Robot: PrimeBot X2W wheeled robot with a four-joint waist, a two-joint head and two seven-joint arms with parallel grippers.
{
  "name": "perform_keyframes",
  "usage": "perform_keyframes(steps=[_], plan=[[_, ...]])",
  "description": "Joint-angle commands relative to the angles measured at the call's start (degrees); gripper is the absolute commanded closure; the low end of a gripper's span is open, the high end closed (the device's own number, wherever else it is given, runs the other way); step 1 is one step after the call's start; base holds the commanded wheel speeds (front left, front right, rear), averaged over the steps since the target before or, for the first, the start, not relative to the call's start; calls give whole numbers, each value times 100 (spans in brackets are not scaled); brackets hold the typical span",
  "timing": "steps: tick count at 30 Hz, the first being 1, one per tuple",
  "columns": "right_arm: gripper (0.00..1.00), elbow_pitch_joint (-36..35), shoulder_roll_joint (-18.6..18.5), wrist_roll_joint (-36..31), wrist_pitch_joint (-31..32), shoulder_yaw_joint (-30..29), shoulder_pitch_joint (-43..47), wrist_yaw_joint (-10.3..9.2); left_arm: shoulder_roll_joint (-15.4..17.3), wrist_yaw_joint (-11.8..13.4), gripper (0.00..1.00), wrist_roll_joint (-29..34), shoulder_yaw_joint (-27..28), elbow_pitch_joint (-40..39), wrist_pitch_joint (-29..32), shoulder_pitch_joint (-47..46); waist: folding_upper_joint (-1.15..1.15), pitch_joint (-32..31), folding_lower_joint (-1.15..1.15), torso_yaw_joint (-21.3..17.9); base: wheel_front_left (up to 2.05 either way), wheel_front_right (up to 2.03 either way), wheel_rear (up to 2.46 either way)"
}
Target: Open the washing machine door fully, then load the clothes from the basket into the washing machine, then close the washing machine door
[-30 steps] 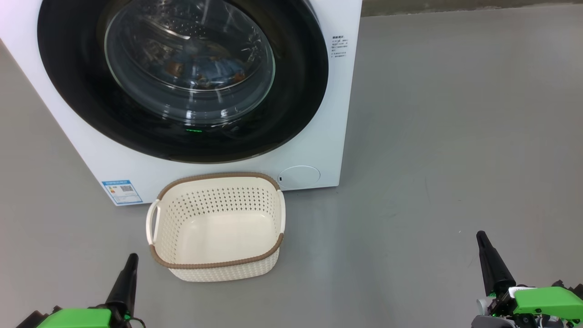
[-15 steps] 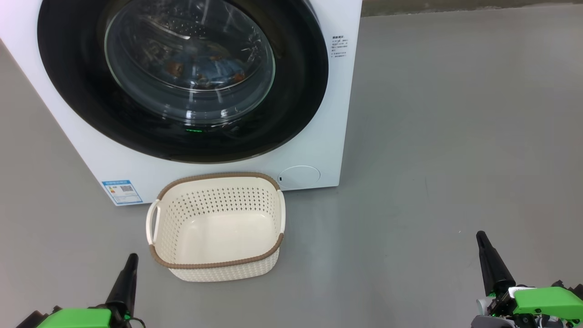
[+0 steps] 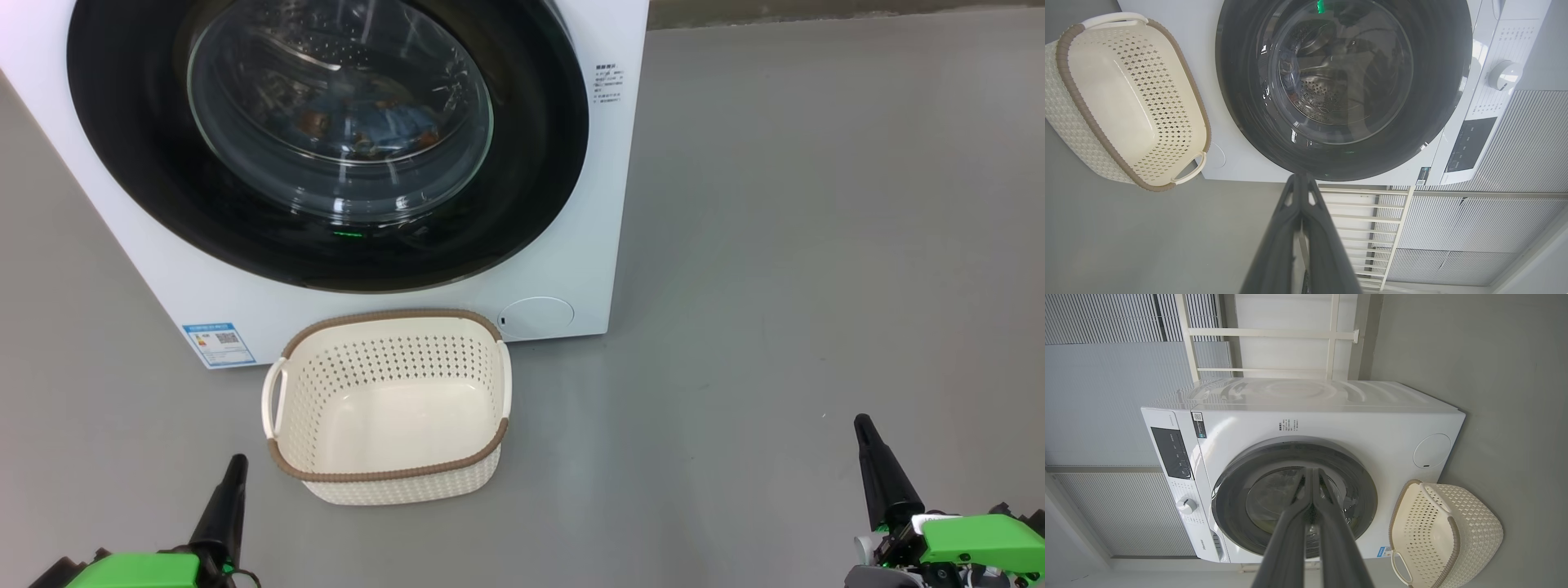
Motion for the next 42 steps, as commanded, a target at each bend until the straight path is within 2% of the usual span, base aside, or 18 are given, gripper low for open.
perform_keyframes(steps=[1, 42], plan=[[100, -139, -10, -14, 37, 120, -227, 10, 107, -41, 100, -38, 202, -113, 38, -236, 0, 0, 0, 0, 0, 0, 0], [100, -139, -2, -24, 46, 107, -228, 10, 106, -41, 100, -37, 204, -113, 39, -236, 0, 0, 0, 0, 0, 0, 0]])
